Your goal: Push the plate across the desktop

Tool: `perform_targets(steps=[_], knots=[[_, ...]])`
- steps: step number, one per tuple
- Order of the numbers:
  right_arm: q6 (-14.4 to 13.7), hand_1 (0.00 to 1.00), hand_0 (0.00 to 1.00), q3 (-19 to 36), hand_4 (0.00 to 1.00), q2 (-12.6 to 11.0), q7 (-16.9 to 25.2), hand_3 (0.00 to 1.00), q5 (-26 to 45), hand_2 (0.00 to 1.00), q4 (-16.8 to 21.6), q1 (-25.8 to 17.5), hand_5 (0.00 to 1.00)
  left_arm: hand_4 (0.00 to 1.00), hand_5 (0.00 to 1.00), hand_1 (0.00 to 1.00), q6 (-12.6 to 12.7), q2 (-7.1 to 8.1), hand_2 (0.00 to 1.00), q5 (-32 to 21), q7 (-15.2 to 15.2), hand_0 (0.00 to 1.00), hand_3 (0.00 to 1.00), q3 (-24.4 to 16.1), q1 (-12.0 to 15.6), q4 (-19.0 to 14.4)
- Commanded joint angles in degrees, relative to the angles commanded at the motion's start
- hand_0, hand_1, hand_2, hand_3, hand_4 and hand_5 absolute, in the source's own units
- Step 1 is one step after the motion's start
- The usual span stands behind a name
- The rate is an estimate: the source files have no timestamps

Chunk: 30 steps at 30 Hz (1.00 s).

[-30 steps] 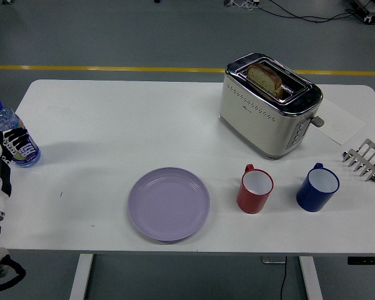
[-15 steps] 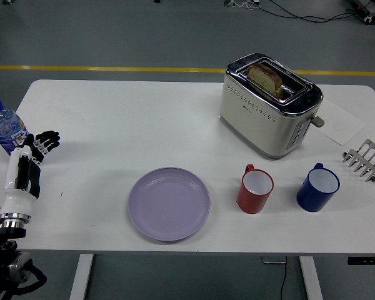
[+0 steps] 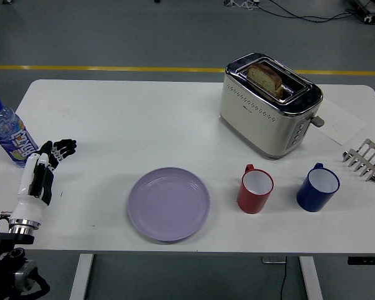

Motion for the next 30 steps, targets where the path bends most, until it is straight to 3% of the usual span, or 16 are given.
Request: perform_targets(steps=[9, 30], knots=[[-0.91, 0.680, 0.690, 2.65, 0.467, 0.22, -1.05, 0.651, -3.14, 0.746, 0.00, -0.66, 0.322, 0.463, 0.998, 0.757, -1.34, -0.43, 0.728, 1.28, 2.73, 0.740, 0.653, 0.87, -0.90, 0.71], [-3.18, 0.680, 0.689, 2.62, 0.464, 1.06, -3.77, 0.641, -4.14, 0.738, 0.00, -1.98, 0.325, 0.477, 0.998, 0.751, -1.13, 0.06, 0.719, 1.16, 2.36, 0.737, 0.652, -2.26, 1.94, 0.60]])
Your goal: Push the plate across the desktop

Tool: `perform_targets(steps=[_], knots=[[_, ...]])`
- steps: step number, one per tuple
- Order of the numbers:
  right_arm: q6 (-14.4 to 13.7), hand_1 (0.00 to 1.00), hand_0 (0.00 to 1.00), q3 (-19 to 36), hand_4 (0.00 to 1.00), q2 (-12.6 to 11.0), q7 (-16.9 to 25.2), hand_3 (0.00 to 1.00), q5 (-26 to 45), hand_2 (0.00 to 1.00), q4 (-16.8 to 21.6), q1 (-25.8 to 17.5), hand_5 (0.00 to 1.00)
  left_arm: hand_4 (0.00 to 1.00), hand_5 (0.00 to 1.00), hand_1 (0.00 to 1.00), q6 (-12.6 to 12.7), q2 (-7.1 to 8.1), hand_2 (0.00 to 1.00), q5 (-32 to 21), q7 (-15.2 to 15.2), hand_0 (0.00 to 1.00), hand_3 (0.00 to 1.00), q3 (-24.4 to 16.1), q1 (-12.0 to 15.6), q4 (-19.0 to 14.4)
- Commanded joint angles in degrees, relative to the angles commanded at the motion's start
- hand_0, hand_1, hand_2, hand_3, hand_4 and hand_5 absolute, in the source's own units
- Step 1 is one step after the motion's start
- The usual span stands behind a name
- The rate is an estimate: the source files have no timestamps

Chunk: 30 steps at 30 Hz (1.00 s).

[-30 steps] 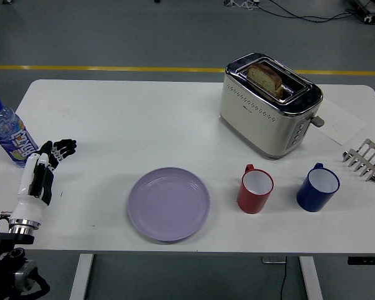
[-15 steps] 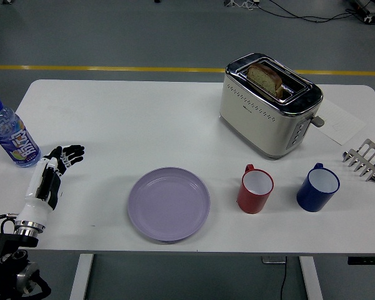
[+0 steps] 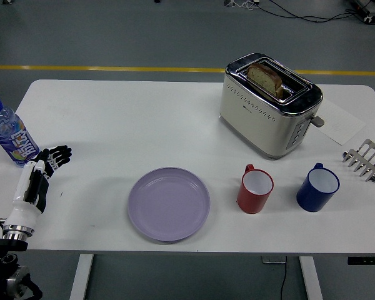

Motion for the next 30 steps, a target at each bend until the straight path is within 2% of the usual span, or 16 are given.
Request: perform_targets(steps=[5, 11, 16, 26, 27, 30], knots=[[-0.46, 0.676, 0.689, 0.03, 0.464, 0.11, -0.83, 0.635, -0.48, 0.734, 0.00, -0.35, 0.327, 0.486, 0.998, 0.751, 0.10, -0.05, 0.718, -0.17, -0.14, 0.740, 0.648, -0.11, 0.06, 0.08], [-0.62, 0.675, 0.688, -1.02, 0.462, 0.14, -0.42, 0.628, 0.90, 0.728, 0.00, -0.39, 0.328, 0.482, 0.998, 0.749, 0.11, 0.52, 0.715, 0.02, -0.38, 0.739, 0.646, -1.11, 0.24, -0.15], [-0.40, 0.675, 0.688, -1.80, 0.460, 0.15, -0.13, 0.624, 1.66, 0.728, 0.00, -0.41, 0.331, 0.483, 0.998, 0.749, 0.05, 1.14, 0.716, 0.05, -0.70, 0.739, 0.647, -1.03, -0.68, -0.11], [-0.35, 0.674, 0.688, -2.36, 0.460, 0.32, -0.50, 0.623, 1.76, 0.726, 0.00, -0.61, 0.330, 0.482, 0.998, 0.752, -0.41, 1.88, 0.718, 0.80, -0.63, 0.741, 0.649, 1.95, -1.75, 1.52], [-0.34, 0.674, 0.687, -2.44, 0.459, 0.35, -0.51, 0.622, 1.80, 0.723, 0.00, -0.64, 0.331, 0.482, 0.998, 0.818, -0.42, 1.91, 0.794, 1.02, -0.70, 0.803, 0.704, 2.31, -1.89, 1.85], [-0.34, 0.674, 0.687, -2.46, 0.459, 0.40, -0.60, 0.622, 1.33, 0.723, 0.00, -0.68, 0.331, 0.482, 0.998, 0.818, -0.34, 1.98, 0.794, 0.89, -0.91, 0.803, 0.704, 3.56, -2.64, 2.76]])
